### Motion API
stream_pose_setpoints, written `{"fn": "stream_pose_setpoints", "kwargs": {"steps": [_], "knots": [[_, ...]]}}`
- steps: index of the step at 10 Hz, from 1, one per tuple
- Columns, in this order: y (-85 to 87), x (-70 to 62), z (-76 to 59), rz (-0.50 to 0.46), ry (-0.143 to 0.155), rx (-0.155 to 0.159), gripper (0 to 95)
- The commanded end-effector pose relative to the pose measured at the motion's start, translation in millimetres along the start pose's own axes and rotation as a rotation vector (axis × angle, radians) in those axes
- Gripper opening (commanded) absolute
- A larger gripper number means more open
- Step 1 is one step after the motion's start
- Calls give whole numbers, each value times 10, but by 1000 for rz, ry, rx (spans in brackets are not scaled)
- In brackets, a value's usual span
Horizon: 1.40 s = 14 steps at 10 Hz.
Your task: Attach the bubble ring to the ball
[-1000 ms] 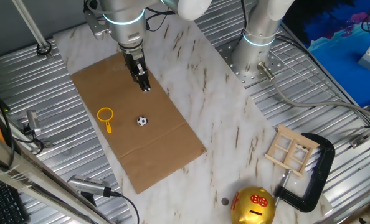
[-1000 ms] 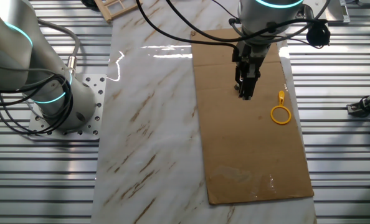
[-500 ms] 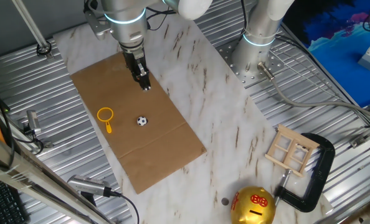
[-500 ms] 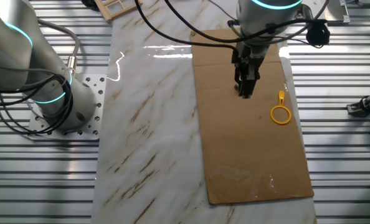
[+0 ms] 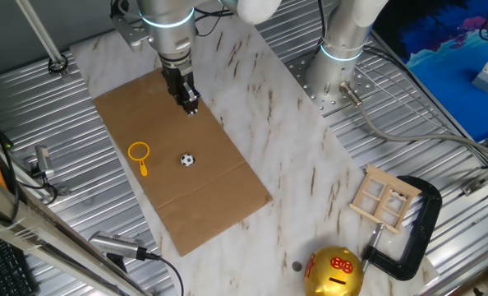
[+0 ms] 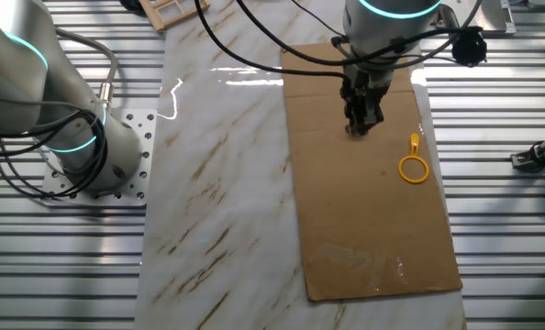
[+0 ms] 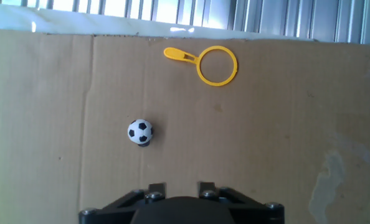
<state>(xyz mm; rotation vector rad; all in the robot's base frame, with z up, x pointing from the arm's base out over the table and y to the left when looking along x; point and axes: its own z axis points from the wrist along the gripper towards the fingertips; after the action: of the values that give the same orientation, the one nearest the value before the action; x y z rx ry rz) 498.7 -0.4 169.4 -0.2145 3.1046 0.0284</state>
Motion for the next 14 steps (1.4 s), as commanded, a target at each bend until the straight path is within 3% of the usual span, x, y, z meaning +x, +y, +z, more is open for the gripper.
{"fn": "stream_pose_setpoints", "kwargs": {"steps": [1,2,8,9,12,14], "knots": [[2,0,-1,-20,-3,-2,0],[2,0,-1,-91,0,0,0],[2,0,-1,-107,1,2,0],[2,0,-1,-122,19,-1,0],[2,0,-1,-287,18,-35,0],[2,0,-1,-308,22,-65,0]]}}
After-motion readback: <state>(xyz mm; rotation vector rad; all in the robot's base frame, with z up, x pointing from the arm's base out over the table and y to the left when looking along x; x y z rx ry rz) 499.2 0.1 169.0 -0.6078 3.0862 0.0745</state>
